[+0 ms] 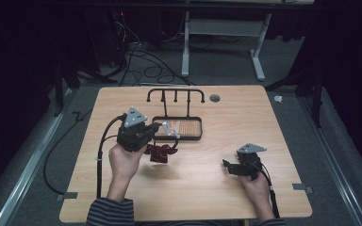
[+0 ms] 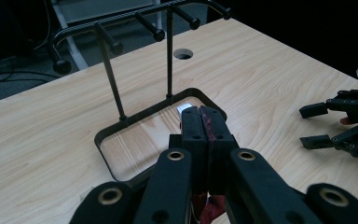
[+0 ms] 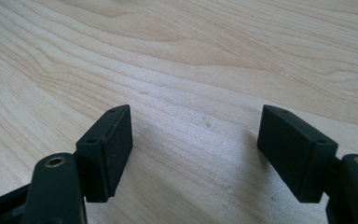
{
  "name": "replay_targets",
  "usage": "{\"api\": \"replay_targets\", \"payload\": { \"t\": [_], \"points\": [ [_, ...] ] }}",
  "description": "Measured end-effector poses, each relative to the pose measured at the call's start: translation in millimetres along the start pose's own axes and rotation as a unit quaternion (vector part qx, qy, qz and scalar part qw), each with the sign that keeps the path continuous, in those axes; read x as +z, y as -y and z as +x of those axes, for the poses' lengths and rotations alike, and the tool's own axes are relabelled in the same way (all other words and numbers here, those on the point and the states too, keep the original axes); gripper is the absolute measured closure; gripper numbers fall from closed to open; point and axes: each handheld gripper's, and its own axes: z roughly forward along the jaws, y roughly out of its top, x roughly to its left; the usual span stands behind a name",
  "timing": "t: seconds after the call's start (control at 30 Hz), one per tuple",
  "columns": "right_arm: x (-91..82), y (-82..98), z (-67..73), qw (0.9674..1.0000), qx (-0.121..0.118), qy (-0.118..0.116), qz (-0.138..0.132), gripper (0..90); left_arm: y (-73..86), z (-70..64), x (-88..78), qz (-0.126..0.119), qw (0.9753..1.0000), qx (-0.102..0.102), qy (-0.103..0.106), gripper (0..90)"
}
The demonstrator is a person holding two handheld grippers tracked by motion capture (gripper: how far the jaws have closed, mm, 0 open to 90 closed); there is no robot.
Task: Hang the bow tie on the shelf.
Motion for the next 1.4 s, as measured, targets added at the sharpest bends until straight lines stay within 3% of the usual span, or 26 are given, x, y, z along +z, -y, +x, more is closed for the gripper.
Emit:
{"api": "replay_targets", "payload": {
  "t": [0.17, 0.3, 0.67, 0.83, 1.17, 1.4],
  "points": [
    [-0.1, 0.1, 0.1, 1.0, 0.0, 0.0, 0.0, 27.8, -3.1, 2.0, 3.1, 0.001, 1.0, 0.002, 0.0, 89.4],
    [-0.4, 0.1, 0.3, 1.0, 0.001, 0.0, 0.001, 27.9, -9.1, 3.6, 4.8, 0.0, 0.9998, 0.018, -0.005, 89.3],
    [-0.5, 0.2, 0.7, 1.0, 0.002, 0.001, 0.002, 27.9, -24.8, 7.9, 20.8, 0.001, 0.9996, 0.016, 0.023, 89.3],
    [-0.5, 0.3, 0.8, 1.0, 0.002, 0.001, 0.001, 27.9, -31.0, 9.7, 26.3, 0.002, 0.9995, 0.015, 0.027, 89.4],
    [-0.5, 0.3, 0.7, 1.0, 0.002, 0.002, 0.002, 27.9, -45.5, 11.2, 37.2, 0.005, 0.9989, 0.029, 0.038, 89.4],
    [-0.4, 0.3, 0.9, 1.0, 0.003, 0.002, 0.001, 27.8, -52.8, 12.4, 55.7, 0.008, 0.9979, 0.034, 0.055, 89.4]
  ]
}}
